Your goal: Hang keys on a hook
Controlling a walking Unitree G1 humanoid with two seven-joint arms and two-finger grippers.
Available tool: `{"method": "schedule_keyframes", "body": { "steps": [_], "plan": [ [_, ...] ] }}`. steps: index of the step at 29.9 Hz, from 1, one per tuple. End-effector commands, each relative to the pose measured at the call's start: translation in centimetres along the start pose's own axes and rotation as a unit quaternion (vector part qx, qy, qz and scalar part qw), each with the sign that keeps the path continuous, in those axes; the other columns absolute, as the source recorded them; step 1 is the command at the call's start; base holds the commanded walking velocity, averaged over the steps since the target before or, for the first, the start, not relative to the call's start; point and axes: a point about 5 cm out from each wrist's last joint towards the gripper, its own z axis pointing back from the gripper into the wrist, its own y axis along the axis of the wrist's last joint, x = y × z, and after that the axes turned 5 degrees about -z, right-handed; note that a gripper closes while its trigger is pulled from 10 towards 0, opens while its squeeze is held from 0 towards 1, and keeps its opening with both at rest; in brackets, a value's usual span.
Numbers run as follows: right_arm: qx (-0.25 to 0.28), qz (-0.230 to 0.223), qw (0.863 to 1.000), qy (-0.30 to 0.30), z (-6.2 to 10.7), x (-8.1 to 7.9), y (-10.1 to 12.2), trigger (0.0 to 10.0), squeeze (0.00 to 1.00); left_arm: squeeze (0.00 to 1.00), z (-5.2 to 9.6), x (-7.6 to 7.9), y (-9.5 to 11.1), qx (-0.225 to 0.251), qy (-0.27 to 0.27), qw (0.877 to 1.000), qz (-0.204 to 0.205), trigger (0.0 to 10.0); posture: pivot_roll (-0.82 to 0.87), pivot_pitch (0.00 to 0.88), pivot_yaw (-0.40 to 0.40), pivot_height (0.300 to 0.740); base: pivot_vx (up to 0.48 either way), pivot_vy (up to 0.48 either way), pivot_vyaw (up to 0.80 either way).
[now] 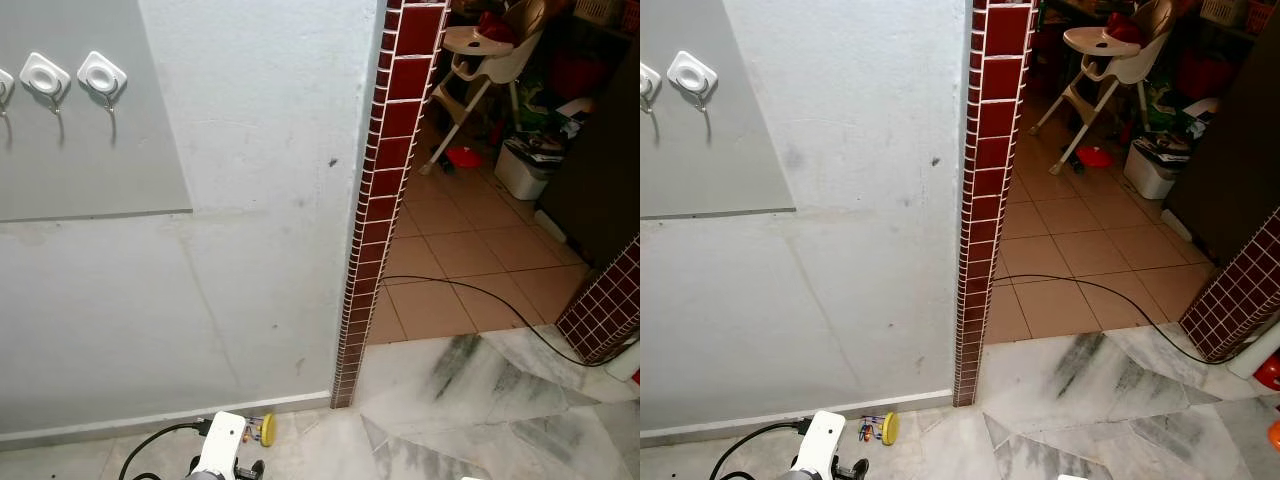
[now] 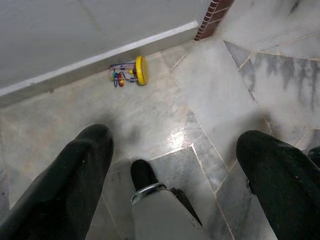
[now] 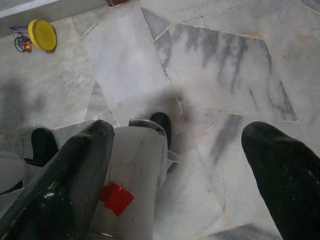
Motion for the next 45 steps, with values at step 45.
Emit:
{"method": "schedule_keyframes", "body": {
  "steps": [45],
  "plan": [
    [0.061, 0.034, 0.998, 0.009, -0.4, -0.2, 3.0, 10.0, 0.00, 0.00, -0.1, -1.6, 3.0, 0.069, 0.009, 0.998, -0.002, 10.0, -0.03, 0.000, 0.011, 0.740, 0.000, 0.000, 0.27]
  ]
}}
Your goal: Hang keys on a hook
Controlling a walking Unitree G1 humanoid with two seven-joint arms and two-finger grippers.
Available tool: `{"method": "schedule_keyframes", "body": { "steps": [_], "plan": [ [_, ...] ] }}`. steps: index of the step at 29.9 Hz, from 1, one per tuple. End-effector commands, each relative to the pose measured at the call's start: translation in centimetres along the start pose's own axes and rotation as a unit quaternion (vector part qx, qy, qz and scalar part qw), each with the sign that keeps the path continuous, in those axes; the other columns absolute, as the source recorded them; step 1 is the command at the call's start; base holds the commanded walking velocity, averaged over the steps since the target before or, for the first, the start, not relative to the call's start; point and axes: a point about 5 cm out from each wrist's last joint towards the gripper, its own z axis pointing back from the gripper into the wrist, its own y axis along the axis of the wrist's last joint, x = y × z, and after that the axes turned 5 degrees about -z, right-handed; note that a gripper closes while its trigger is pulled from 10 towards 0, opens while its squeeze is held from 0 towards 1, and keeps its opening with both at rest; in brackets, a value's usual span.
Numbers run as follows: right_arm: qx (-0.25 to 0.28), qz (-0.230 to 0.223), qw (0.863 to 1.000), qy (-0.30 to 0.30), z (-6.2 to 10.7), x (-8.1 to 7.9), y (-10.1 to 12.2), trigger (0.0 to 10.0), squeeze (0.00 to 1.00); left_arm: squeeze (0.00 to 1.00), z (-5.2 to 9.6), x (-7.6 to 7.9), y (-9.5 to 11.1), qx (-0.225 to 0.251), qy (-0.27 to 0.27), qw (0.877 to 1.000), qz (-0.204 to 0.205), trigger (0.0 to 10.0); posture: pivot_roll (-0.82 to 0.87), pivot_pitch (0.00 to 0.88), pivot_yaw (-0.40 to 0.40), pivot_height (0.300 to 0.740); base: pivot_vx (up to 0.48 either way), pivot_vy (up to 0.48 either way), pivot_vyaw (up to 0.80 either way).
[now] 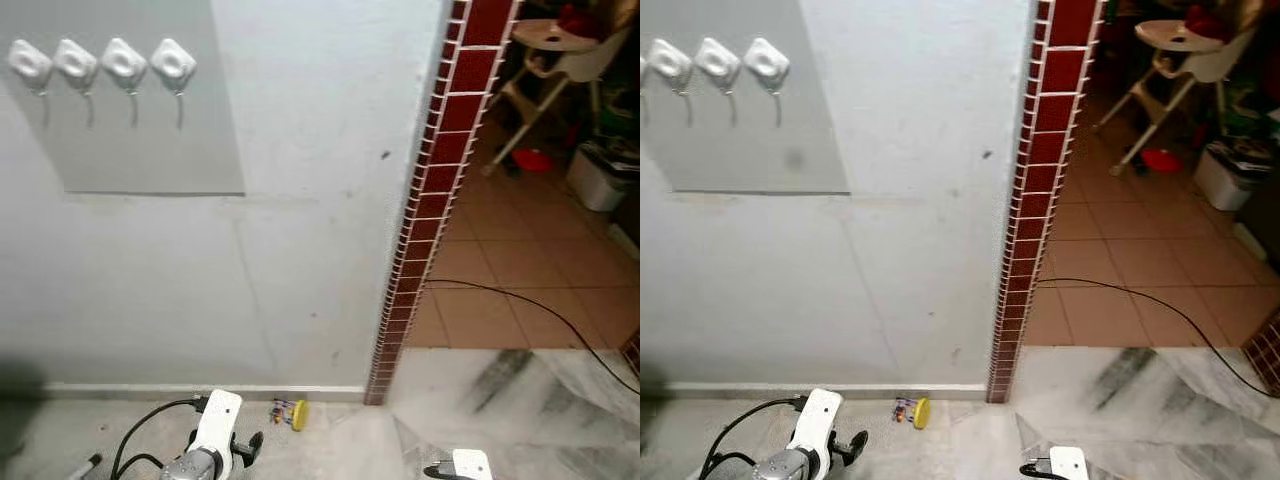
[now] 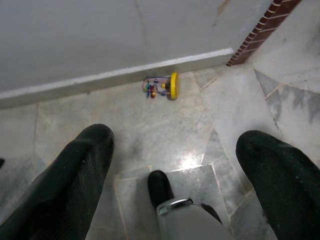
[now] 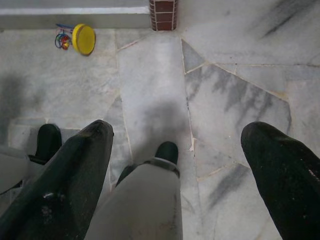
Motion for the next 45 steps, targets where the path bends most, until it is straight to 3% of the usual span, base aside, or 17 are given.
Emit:
{"method": "schedule_keyframes", "body": {
  "steps": [1, 19, 30, 45],
  "plan": [
    [0.005, -0.006, 1.000, -0.004, 0.0, 0.1, 0.2, 10.0, 0.00, 0.00, 0.0, -0.4, 0.3, 0.003, 0.009, 1.000, 0.005, 10.0, -0.03, 0.000, 0.011, 0.740, 0.000, 0.000, 0.80],
    [0.012, -0.005, 1.000, -0.005, 0.0, 0.3, 0.3, 10.0, 0.00, 0.00, -0.4, -0.7, 2.1, 0.036, 0.014, 0.999, 0.027, 10.0, -0.03, 0.000, 0.013, 0.740, 0.000, 0.000, 0.80],
    [0.014, -0.007, 1.000, -0.003, 0.0, 0.2, 0.3, 10.0, 0.00, 0.00, -0.5, -0.4, 2.1, 0.036, 0.007, 0.998, 0.048, 10.0, -0.04, 0.000, 0.019, 0.740, 0.000, 0.000, 0.80],
    [0.015, -0.003, 1.000, -0.001, 0.0, 0.3, 0.4, 10.0, 0.00, 0.00, -0.8, 0.2, 3.0, 0.047, -0.003, 0.998, 0.045, 10.0, -0.04, 0.000, 0.016, 0.740, 0.000, 0.000, 0.80]
  ]
}}
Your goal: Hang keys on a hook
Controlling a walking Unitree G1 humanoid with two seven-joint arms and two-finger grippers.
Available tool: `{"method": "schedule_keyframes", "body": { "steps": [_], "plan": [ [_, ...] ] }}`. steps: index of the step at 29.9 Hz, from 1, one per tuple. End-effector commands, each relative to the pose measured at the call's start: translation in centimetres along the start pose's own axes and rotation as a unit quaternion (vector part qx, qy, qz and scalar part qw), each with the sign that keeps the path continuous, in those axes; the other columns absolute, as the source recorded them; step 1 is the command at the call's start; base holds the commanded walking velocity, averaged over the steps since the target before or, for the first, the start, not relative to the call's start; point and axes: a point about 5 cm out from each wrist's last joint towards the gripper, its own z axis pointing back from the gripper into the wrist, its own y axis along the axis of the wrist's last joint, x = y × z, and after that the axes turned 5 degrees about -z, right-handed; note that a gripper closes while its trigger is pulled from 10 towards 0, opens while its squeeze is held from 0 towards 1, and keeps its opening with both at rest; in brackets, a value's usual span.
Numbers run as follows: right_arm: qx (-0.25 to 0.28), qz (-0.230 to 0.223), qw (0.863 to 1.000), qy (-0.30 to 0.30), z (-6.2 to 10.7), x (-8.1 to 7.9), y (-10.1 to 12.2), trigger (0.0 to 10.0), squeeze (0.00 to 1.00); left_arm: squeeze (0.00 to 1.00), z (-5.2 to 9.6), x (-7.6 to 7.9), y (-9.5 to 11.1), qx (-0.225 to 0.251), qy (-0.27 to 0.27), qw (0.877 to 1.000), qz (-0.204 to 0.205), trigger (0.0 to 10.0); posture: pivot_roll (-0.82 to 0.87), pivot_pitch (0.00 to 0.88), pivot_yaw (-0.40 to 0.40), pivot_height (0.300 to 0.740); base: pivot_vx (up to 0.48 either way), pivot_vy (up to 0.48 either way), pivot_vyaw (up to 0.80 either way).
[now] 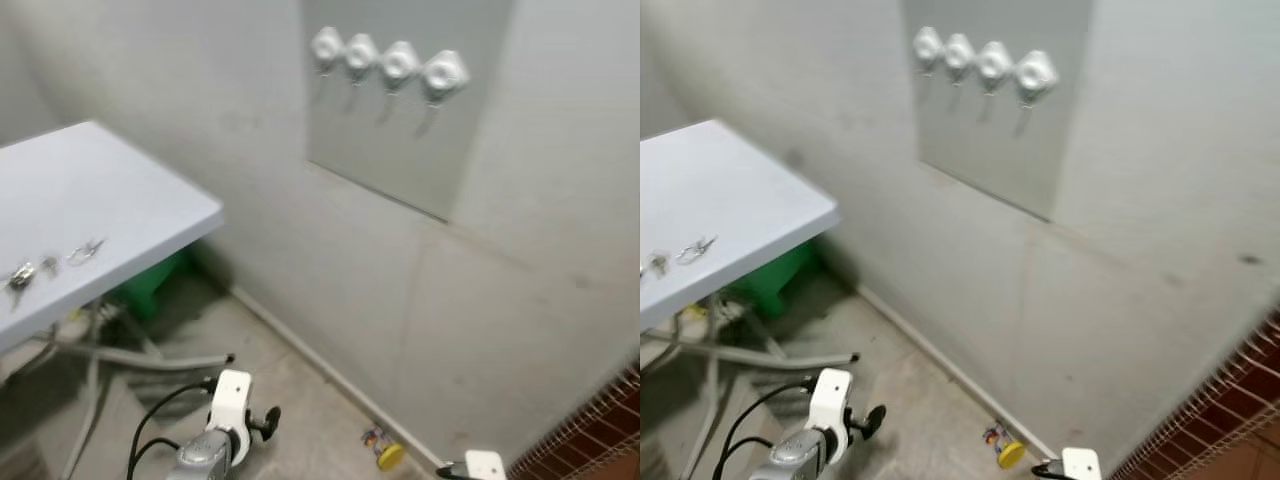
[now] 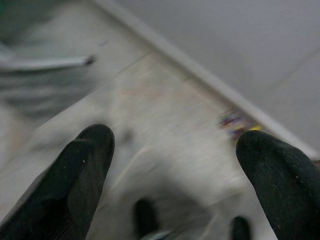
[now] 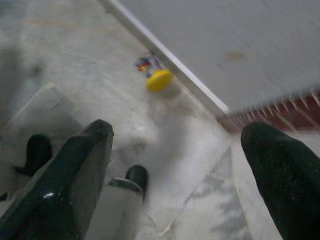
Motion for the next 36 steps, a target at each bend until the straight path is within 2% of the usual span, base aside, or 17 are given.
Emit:
{"method": "schedule_keyframes", "body": {
  "steps": [1, 8, 36],
  "plan": [
    [-0.012, -0.002, 1.000, 0.002, 0.23, -0.09, -0.81, 10.0, 0.00, 0.00, -0.23, 0.24, 0.70, 0.010, -0.003, 1.000, -0.003, 10.0, -0.04, 0.000, 0.016, 0.740, 0.000, 0.000, 0.80],
    [-0.012, 0.002, 1.000, 0.004, 0.26, 0.09, -0.83, 10.0, 0.00, 0.00, -0.26, 0.26, 0.74, 0.011, -0.002, 1.000, 0.006, 10.0, -0.03, 0.000, 0.012, 0.740, 0.000, 0.000, 0.80],
    [-0.004, 0.000, 1.000, 0.008, 0.28, 0.32, -0.59, 10.0, 0.00, 0.00, -0.24, -0.28, 1.19, 0.020, 0.004, 1.000, 0.003, 10.0, -0.03, 0.000, 0.009, 0.740, 0.000, 0.000, 0.80]
  ]
}}
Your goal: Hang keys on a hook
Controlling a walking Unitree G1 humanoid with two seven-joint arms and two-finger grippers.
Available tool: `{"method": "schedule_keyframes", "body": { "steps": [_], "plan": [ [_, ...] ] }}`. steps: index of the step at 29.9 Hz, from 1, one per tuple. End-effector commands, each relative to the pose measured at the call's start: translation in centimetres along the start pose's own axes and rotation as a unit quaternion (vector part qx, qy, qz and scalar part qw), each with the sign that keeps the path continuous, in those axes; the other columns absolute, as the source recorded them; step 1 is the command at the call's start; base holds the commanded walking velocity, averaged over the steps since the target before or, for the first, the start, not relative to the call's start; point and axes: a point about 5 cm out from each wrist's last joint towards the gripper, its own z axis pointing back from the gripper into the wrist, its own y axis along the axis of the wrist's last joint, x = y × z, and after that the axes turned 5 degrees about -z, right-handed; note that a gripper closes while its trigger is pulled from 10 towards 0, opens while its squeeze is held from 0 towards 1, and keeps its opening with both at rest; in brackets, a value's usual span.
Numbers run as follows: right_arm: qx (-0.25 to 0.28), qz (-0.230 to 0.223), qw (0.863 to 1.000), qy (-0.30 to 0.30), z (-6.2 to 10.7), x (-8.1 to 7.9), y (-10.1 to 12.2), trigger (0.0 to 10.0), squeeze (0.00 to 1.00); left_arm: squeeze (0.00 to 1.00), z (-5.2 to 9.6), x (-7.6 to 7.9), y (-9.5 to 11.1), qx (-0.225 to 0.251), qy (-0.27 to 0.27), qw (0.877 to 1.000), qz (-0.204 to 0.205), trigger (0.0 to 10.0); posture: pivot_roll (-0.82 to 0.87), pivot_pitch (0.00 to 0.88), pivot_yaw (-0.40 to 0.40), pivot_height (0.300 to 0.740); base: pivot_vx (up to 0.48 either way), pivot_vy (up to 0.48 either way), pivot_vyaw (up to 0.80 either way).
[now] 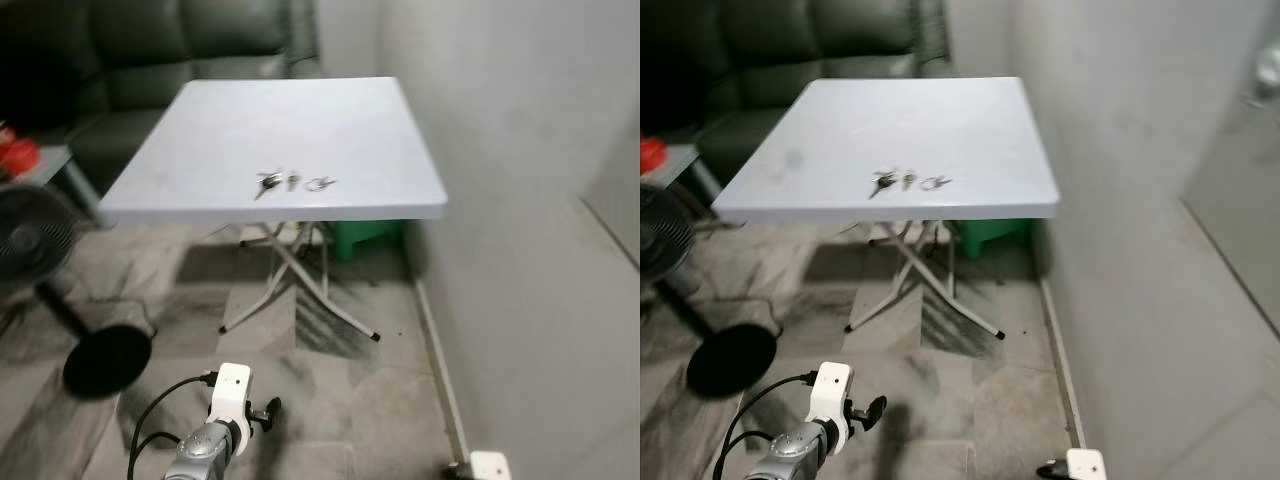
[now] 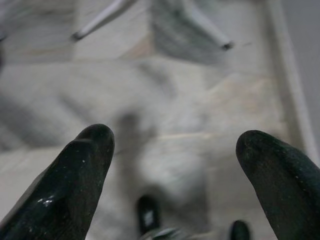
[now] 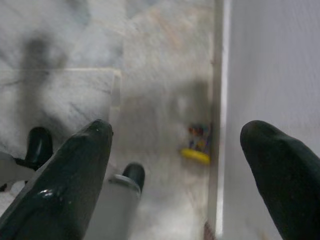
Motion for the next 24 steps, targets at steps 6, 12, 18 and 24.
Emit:
{"method": "schedule_keyframes", "body": {
  "steps": [6, 12, 18, 24],
  "plan": [
    [0.010, -0.036, 0.999, 0.012, 0.0, -0.7, 0.0, 10.0, 0.00, 0.00, -0.4, 0.1, 1.6, 0.027, -0.003, 1.000, 0.000, 10.0, -0.03, 0.000, 0.009, 0.740, 0.000, 0.000, 0.67],
    [0.094, -0.051, 0.994, 0.029, -0.4, -0.8, 3.1, 10.0, 0.00, 0.00, -0.8, -0.3, 4.9, 0.094, -0.004, 0.996, 0.003, 10.0, -0.04, 0.000, 0.014, 0.740, 0.000, 0.000, 0.00],
    [0.165, -0.041, 0.984, 0.044, -0.6, -1.4, 6.1, 10.0, 0.00, 0.00, -0.8, -0.8, 8.1, 0.164, -0.008, 0.986, 0.013, 10.0, -0.05, 0.000, 0.023, 0.740, 0.000, 0.000, 0.00],
    [0.257, -0.033, 0.964, 0.060, -0.3, -2.1, 9.6, 10.0, 0.00, 0.00, -0.5, -1.5, 11.1, 0.228, -0.016, 0.973, 0.026, 10.0, -0.06, 0.000, 0.033, 0.740, 0.000, 0.000, 0.00]
  ]
}}
